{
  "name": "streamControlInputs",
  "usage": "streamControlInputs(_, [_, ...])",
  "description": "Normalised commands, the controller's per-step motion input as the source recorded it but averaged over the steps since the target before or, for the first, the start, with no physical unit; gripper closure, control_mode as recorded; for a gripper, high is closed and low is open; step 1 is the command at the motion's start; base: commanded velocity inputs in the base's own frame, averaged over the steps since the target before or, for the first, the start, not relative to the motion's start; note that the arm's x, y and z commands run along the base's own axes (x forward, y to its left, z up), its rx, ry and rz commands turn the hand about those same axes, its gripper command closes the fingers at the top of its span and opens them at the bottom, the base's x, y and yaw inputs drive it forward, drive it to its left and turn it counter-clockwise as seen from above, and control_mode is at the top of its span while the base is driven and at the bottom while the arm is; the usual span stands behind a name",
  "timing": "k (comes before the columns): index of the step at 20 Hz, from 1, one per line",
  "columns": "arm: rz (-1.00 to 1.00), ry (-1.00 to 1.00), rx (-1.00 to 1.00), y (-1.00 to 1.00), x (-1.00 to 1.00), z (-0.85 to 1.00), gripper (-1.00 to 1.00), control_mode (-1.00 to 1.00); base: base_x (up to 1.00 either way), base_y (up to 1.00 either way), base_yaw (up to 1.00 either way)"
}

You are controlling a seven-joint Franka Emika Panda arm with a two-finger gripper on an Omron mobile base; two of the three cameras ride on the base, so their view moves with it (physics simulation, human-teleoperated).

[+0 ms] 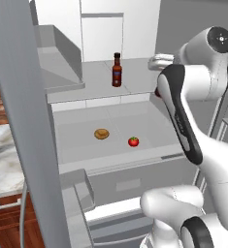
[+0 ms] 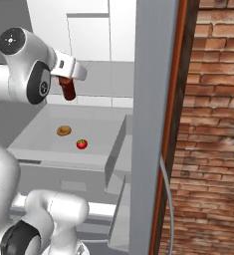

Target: Place the condiment bottle and condiment bottle from the counter to the top shelf of the fridge. If the existing items in the fridge are on the top shelf, move them to other shelves.

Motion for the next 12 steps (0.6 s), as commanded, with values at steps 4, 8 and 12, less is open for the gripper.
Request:
streamControlInputs(4, [0.0, -0.02, 0.0, -0.04, 1.0, 0.0, 1.0, -1.0, 0.0, 0.0, 0.0])
streamControlInputs(8, [0.0, -0.01, 0.0, 0.0, 0.98, -0.02, 1.0, -1.0, 0.0, 0.0, 0.0])
streamControlInputs(12, [0.0, 0.0, 0.0, -0.06, 0.94, 0.0, 1.0, -1.0, 0.0, 0.0, 0.0])
